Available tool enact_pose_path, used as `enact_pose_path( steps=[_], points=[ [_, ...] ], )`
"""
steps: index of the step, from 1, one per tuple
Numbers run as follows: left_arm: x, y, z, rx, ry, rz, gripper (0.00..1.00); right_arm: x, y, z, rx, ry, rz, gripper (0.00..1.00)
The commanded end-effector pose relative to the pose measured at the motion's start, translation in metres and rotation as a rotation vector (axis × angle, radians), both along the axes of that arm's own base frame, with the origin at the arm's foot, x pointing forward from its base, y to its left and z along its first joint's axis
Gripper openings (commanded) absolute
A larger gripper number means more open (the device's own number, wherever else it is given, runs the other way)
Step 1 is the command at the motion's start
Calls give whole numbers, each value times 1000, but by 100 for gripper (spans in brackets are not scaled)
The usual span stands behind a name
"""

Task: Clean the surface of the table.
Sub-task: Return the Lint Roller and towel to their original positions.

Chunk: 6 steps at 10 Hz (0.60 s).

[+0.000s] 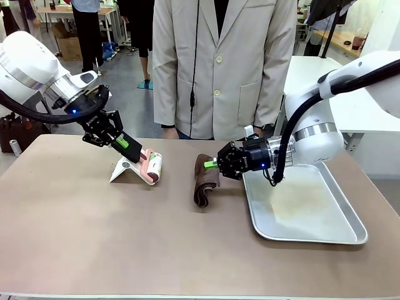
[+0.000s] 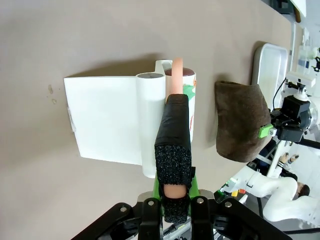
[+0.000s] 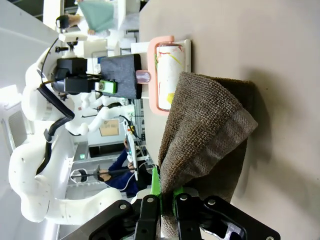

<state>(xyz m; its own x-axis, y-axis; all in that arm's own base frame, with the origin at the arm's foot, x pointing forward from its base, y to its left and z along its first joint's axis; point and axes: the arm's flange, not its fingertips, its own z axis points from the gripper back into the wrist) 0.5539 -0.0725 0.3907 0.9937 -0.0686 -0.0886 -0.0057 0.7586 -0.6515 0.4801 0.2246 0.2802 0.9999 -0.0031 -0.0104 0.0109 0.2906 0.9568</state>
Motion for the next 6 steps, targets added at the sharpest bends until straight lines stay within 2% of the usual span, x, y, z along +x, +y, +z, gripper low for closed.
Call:
enact_pose_path(
  steps=[1, 4, 6],
  points=[
    [-3, 10, -5, -44, -34, -10, 21, 5, 6, 2, -12, 17, 2, 9],
    [-7, 14, -11, -60, -53, -10, 21, 6, 6, 2, -11, 16, 2, 9],
    [-6, 23, -15, -50, -43, -8, 21, 8, 8, -4, -153, 29, -1, 9]
  ],
)
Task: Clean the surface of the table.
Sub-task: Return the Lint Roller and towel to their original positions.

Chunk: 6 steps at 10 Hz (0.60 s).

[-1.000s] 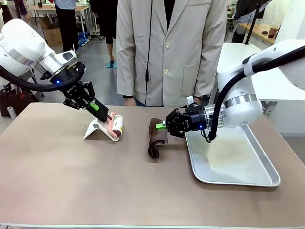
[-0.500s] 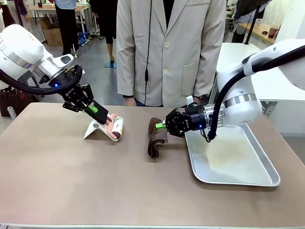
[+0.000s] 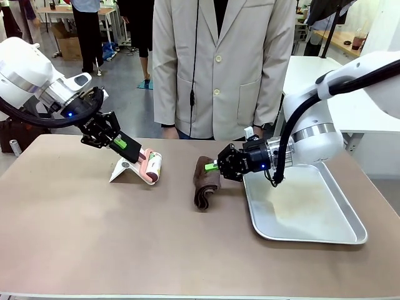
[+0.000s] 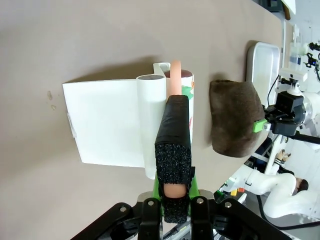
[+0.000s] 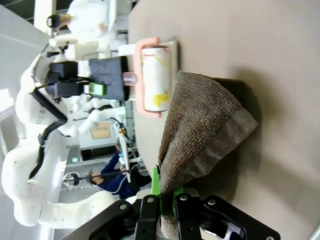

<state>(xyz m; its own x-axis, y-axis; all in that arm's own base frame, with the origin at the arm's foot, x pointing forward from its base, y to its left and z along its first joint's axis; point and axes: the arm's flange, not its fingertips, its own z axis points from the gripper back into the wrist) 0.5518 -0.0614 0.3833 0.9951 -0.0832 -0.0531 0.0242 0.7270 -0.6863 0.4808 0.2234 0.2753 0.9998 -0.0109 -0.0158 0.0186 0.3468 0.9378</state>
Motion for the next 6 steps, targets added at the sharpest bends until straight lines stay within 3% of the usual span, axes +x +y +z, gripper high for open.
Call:
enact_pose_path(
  steps=[1, 6],
  points=[
    [-4, 14, -8, 4, -8, -3, 21, 6, 11, 1, -131, 14, 12, 9],
    [-3, 19, -9, 15, -2, -10, 21, 3, 10, 4, -172, -8, 38, 9]
  ],
)
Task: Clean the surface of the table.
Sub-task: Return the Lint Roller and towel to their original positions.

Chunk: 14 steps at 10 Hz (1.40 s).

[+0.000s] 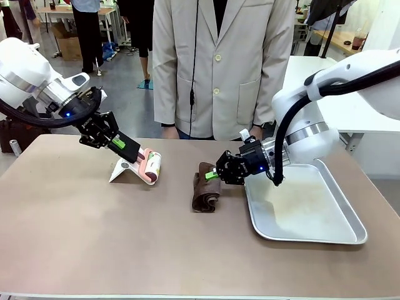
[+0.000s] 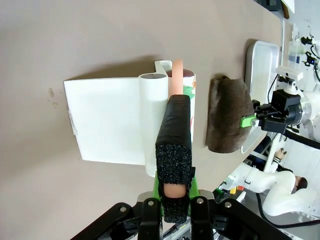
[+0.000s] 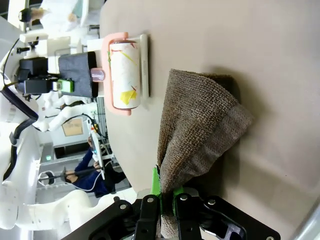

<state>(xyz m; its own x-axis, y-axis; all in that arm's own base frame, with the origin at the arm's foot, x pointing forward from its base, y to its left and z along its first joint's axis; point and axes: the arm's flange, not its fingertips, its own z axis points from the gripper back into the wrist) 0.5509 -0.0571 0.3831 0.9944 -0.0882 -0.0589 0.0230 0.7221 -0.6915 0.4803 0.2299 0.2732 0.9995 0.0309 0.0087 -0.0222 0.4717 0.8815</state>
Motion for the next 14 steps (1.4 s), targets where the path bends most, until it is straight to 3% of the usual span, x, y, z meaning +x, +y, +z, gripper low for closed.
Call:
enact_pose_path(
  steps=[1, 2, 3, 4, 5, 14],
  points=[
    [-2, 15, -9, 22, -10, -9, 21, 4, 4, 7, -36, 21, -6, 19],
    [-3, 15, -9, 30, -9, -10, 21, 5, 3, 7, -30, 27, -10, 53],
    [-3, 15, -9, 35, -6, -12, 55, 5, 3, 6, -30, 33, -8, 75],
    [-4, 15, -9, 40, -7, -15, 78, 5, 3, 6, -28, 36, -9, 100],
    [-3, 16, -9, 46, -8, -13, 100, 5, 2, 5, -25, 37, -9, 100],
    [-10, 18, 1, 16, -38, -15, 100, 7, 1, 4, -14, 37, 0, 100]
  ],
)
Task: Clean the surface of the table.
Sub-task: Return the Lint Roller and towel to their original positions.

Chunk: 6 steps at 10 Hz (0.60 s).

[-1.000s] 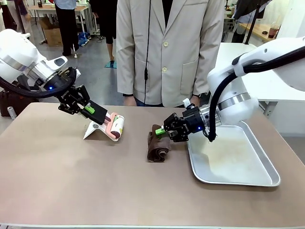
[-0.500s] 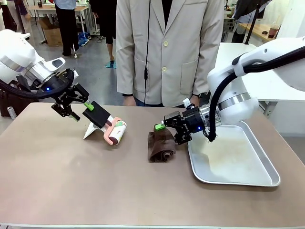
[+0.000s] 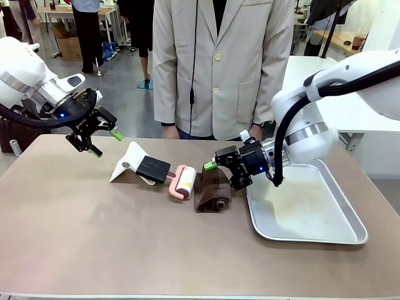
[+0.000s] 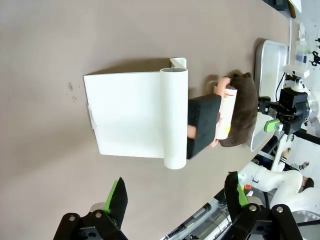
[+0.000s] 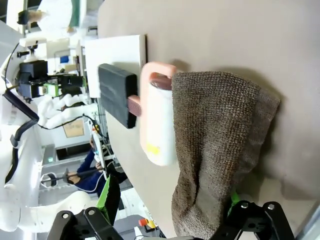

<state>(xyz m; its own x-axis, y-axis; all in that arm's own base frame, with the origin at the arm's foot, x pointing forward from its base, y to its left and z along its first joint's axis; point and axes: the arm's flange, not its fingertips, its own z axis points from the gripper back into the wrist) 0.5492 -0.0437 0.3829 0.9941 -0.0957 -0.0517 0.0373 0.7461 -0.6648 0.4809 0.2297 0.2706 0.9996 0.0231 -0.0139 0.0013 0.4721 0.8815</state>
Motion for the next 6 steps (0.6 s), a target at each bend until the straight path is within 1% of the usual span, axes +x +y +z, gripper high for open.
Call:
enact_pose_path(
  steps=[1, 2, 4, 5, 6],
  points=[
    [-12, 5, 6, -34, -27, -24, 100, 4, 0, 11, -34, -2, 6, 100],
    [-18, 7, 11, -54, -29, -46, 100, -1, 0, 21, -71, -25, 11, 100],
    [-33, 9, 22, -69, -46, -84, 100, -13, 3, 47, -206, -84, 20, 100],
    [-44, 10, 29, -97, -40, -129, 100, -19, 3, 61, -287, -121, -3, 100],
    [-61, 13, 38, -134, -34, -206, 100, -27, -1, 79, -328, -175, -43, 100]
  ],
)
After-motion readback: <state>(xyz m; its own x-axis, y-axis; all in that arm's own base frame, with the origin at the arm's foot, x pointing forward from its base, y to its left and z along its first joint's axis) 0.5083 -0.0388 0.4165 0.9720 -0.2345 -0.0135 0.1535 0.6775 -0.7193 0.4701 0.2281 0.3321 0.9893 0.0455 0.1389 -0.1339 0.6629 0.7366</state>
